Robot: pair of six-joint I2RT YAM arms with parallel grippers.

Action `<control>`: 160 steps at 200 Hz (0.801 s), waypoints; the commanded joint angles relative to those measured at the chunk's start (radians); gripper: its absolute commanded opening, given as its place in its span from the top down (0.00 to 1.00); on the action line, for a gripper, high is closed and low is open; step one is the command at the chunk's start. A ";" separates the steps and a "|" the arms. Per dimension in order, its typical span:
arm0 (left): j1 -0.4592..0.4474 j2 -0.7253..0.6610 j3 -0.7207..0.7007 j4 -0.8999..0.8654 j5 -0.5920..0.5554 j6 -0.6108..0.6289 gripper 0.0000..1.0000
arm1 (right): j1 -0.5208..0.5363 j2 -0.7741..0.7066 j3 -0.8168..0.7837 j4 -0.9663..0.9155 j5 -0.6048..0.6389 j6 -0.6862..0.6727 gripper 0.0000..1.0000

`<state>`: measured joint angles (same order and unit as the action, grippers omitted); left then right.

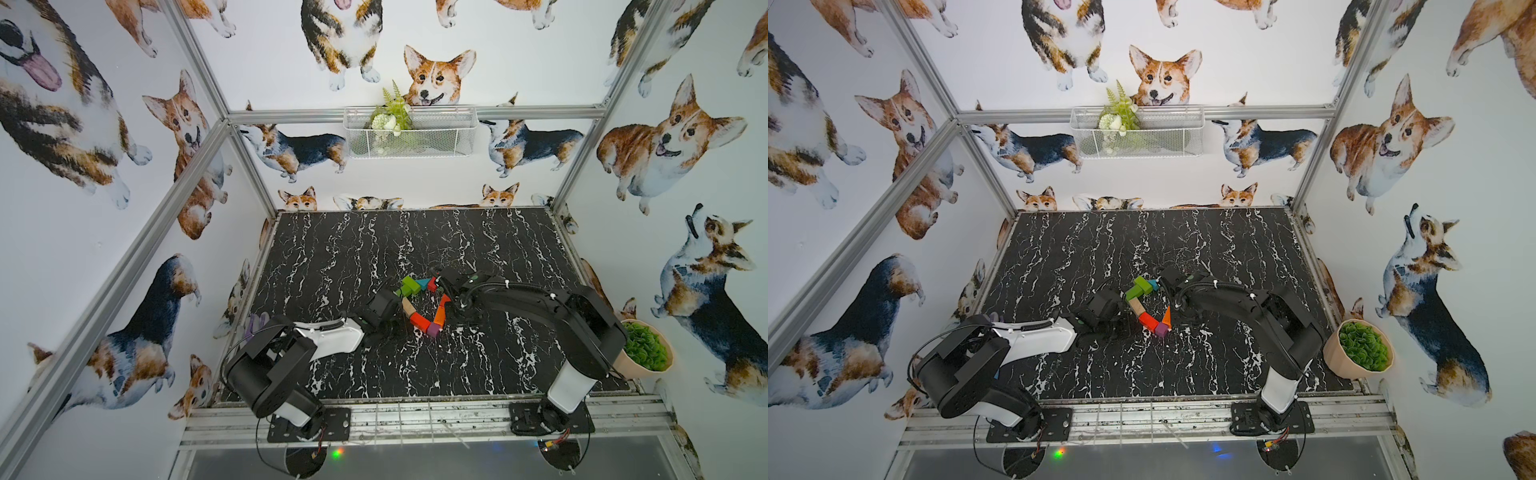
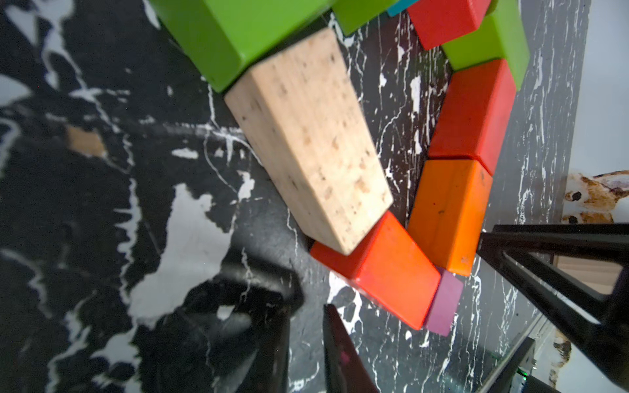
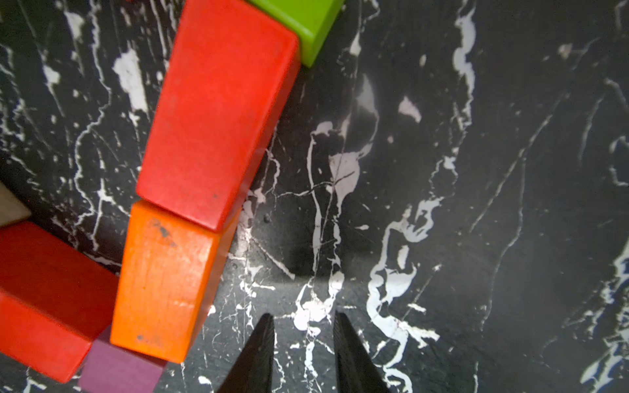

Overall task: Assemble a heart with building blocks
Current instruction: Adjust the building block at the center of the board.

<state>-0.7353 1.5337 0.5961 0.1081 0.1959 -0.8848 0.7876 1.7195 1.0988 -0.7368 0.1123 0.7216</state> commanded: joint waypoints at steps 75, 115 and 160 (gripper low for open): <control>0.003 0.009 0.007 0.010 -0.019 -0.011 0.77 | 0.075 -0.043 -0.027 -0.042 0.024 0.059 0.68; 0.004 0.014 0.003 0.021 -0.023 -0.008 0.77 | 0.131 -0.050 -0.025 -0.049 0.010 0.082 0.67; 0.008 0.012 0.005 0.022 -0.026 -0.005 0.77 | 0.153 -0.004 0.010 -0.041 -0.001 0.090 0.67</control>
<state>-0.7315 1.5455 0.6014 0.1287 0.1841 -0.8856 0.9367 1.6886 1.0885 -0.7696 0.1200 0.7837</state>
